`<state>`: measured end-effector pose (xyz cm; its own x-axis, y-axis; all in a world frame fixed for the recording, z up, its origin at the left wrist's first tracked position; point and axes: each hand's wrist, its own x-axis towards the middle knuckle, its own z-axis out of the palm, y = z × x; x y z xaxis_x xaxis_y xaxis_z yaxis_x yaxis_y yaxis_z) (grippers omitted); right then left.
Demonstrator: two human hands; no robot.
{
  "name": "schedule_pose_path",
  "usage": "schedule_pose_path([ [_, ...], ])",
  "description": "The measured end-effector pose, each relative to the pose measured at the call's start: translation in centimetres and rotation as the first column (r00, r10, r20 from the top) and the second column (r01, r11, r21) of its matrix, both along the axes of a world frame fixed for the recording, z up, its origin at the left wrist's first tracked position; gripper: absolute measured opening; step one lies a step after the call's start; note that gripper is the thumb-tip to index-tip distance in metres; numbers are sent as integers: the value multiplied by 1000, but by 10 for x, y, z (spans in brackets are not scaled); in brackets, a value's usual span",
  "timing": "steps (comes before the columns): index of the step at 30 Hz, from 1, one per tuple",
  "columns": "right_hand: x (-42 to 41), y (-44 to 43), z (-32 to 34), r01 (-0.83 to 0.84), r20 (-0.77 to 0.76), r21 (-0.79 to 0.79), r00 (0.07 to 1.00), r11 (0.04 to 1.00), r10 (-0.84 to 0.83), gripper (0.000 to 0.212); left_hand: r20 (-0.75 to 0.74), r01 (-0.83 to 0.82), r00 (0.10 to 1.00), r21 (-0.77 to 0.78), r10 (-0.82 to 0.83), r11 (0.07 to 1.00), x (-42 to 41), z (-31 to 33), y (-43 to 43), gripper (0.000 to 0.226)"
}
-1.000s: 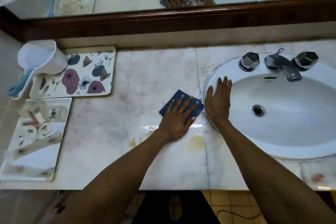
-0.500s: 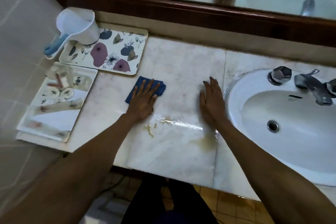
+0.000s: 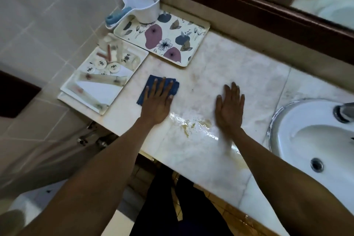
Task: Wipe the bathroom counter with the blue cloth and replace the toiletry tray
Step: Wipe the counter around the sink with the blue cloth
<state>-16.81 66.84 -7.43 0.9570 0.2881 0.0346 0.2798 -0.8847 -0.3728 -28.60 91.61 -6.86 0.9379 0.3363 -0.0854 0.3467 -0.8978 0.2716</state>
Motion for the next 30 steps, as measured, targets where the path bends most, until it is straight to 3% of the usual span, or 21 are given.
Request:
schedule_pose_path([
  [3, -1, 1, 0, 8, 15, -5, 1000, 1000, -7, 51, 7, 57, 998, -3, -57, 998, -54, 3, -15, 54],
  [8, -1, 3, 0, 19, 22, 3, 1000, 1000, -19, 50, -20, 15, 1000, 79, -14, 997, -124, 7, 13, 54],
  [12, -1, 1, -4, 16, 20, 5, 1000, 1000, -16, 51, -66, -211, 975, 39, 214, 977, -88, 9, 40, 56],
  [15, -1, 0, -5, 19, 29, 6, 999, 1000, -20, 50, -53, -360, 932, -1, 359, 933, -54, 7, 12, 58],
  [17, -1, 0, -6, 18, 45, 7, 999, 1000, -19, 50, 20, -248, 969, 13, 247, 969, -51, 6, -27, 56],
  [19, -1, 1, -6, 16, 51, 8, 999, 1000, -16, 51, 56, -15, 998, 30, 13, 999, -69, 6, -61, 53],
  [21, -1, 0, -6, 18, 44, 12, 999, 1000, -18, 51, 50, 168, 984, 19, -169, 986, -87, 6, -60, 52],
  [23, -1, 0, -5, 14, 44, 18, 999, 1000, -15, 51, 38, 221, 974, 12, -221, 975, -90, 4, -32, 51],
  [28, -3, -2, -5, 15, 45, 28, 999, 1000, -16, 51, 10, -170, 985, -178, 174, 969, -49, 12, -5, 48],
  [30, -3, -3, -6, 8, 35, 22, 999, 1000, -9, 52, 5, -210, 976, -248, 218, 946, -34, 13, -32, 48],
])
